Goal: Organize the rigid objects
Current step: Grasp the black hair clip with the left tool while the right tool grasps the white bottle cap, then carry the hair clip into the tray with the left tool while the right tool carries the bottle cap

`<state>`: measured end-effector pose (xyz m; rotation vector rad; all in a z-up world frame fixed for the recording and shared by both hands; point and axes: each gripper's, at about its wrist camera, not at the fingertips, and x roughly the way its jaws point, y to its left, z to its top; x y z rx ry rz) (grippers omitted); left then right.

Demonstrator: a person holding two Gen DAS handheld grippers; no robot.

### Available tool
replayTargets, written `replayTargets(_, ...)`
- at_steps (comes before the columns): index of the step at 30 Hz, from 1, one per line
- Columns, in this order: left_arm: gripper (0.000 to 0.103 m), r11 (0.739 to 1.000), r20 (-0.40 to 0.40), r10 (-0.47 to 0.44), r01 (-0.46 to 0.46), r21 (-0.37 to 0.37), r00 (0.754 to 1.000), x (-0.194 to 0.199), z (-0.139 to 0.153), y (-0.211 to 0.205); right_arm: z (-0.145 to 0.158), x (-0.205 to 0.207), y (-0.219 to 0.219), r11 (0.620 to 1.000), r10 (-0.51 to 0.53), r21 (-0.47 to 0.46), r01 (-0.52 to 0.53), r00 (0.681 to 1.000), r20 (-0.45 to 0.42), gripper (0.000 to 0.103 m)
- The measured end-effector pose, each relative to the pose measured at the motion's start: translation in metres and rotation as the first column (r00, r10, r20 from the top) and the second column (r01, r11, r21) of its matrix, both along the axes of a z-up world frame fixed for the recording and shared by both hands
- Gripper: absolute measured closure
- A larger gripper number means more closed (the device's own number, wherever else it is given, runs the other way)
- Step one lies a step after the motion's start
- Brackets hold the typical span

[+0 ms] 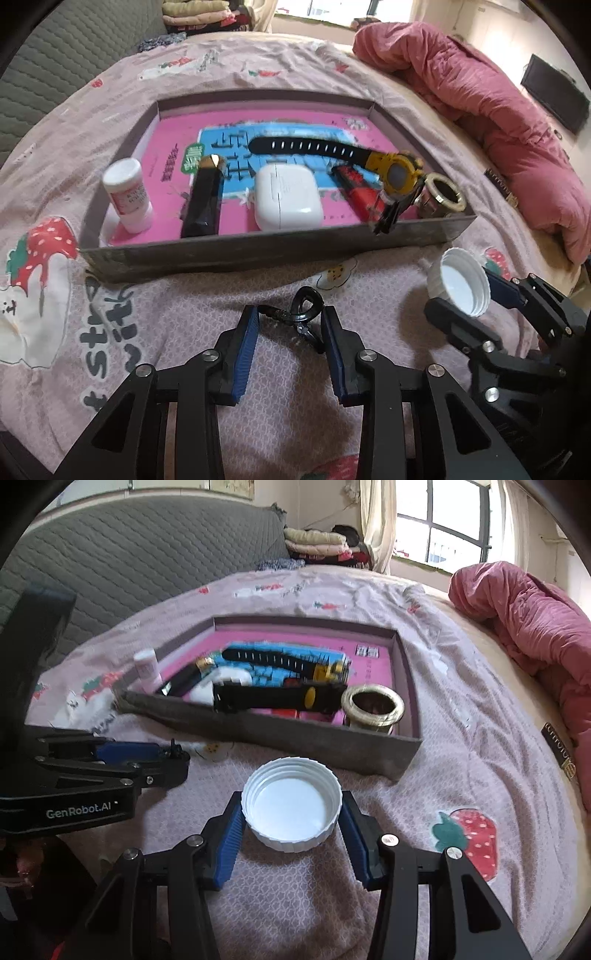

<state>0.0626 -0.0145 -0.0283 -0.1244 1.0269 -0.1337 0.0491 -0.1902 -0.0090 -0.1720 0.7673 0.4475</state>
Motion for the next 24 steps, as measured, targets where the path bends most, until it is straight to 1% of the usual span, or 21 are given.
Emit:
replayTargets(5, 0.068, 1.0, 0.052, 0.0, 0.0, -0.006, 0.999, -0.003, 0.02, 0.003, 0.018, -0.003, -0.005, 0.999, -0.026, 0.047, 0.024, 0.998, 0.049, 0.053)
replayTargets(12, 0.068, 1.0, 0.109, 0.015, -0.016, 0.011, 0.994, -0.006, 0.038, 0.01, 0.03, -0.003, -0.005, 0.998, -0.041, 0.048, 0.036, 0.994, 0.099, 0.053)
replayTargets(18, 0.068, 0.998, 0.14, 0.056, -0.059, 0.019, 0.989, 0.001, 0.048, 0.029, 0.039, 0.001, 0.003, 0.997, -0.035, 0.067, 0.027, 0.991, 0.127, 0.053)
replayTargets(24, 0.068, 0.996, 0.143, 0.088, -0.091, 0.021, 0.986, 0.013, 0.045, 0.041, 0.047, 0.018, 0.017, 0.993, -0.036, 0.113, 0.02, 0.989, 0.141, 0.053)
